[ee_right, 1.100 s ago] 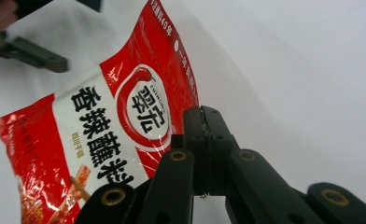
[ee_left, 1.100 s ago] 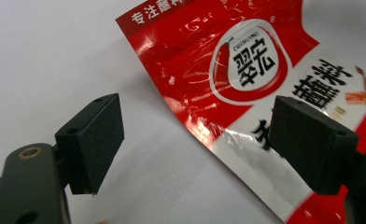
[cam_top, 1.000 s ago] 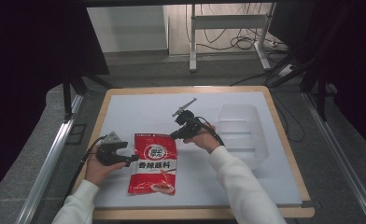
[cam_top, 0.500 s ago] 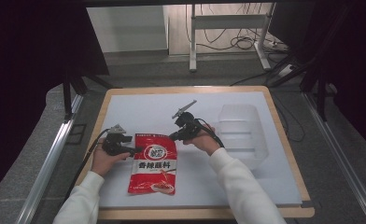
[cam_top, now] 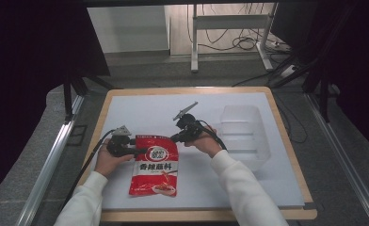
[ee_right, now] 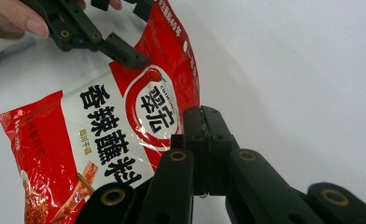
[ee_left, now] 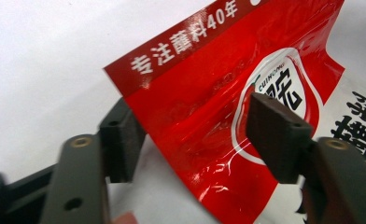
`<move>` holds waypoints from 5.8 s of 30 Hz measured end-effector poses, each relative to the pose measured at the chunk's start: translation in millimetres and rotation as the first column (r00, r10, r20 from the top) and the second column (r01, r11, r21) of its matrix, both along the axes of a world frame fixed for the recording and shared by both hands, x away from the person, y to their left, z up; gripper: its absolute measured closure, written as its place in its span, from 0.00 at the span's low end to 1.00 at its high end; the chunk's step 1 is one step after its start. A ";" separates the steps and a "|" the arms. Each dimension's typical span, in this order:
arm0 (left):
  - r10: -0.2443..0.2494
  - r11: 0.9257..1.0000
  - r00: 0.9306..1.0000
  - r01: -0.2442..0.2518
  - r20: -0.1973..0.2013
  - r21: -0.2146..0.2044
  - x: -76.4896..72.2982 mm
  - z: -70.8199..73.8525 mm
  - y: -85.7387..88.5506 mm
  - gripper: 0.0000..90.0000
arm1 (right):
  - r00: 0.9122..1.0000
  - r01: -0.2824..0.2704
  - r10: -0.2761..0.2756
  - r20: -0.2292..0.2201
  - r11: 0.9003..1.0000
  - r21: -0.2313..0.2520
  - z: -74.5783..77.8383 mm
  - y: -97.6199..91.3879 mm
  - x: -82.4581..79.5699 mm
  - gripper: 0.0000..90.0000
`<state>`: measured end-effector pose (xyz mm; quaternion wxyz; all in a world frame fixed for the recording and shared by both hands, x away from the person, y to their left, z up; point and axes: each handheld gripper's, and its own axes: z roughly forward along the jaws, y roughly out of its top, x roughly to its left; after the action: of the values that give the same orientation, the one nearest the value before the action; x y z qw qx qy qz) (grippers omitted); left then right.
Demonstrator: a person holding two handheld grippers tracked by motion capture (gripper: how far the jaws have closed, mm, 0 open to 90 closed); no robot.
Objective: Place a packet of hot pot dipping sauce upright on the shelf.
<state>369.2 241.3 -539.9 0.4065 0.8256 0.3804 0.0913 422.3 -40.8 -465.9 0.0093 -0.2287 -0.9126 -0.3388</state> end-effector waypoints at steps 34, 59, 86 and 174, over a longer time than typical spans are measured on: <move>-0.116 0.992 0.988 0.111 0.105 0.052 -35.2 10.8 5.0 1.00 | 1.000 0.002 -0.001 0.005 0.999 -0.037 -7.2 -3.0 0.8 0.93; -0.128 0.991 0.986 0.122 0.111 0.060 -34.6 10.8 6.0 0.99 | 0.990 -0.138 0.135 -0.030 0.976 -0.166 -8.8 43.1 15.2 0.69; -0.035 0.999 0.990 0.037 0.135 -0.009 -37.3 17.9 20.9 0.68 | 0.972 -0.197 0.180 -0.150 0.974 -0.115 -8.8 44.3 15.6 0.98; 0.053 0.999 0.997 -0.052 0.050 -0.010 -40.9 20.4 42.2 0.36 | 0.997 -0.072 0.070 0.039 0.996 0.051 168.3 -63.8 -7.7 0.99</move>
<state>328.4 283.4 -519.5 0.4171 0.8110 0.3920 0.1209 414.5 -104.6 -297.6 0.0106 -0.1895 -0.9110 -0.3662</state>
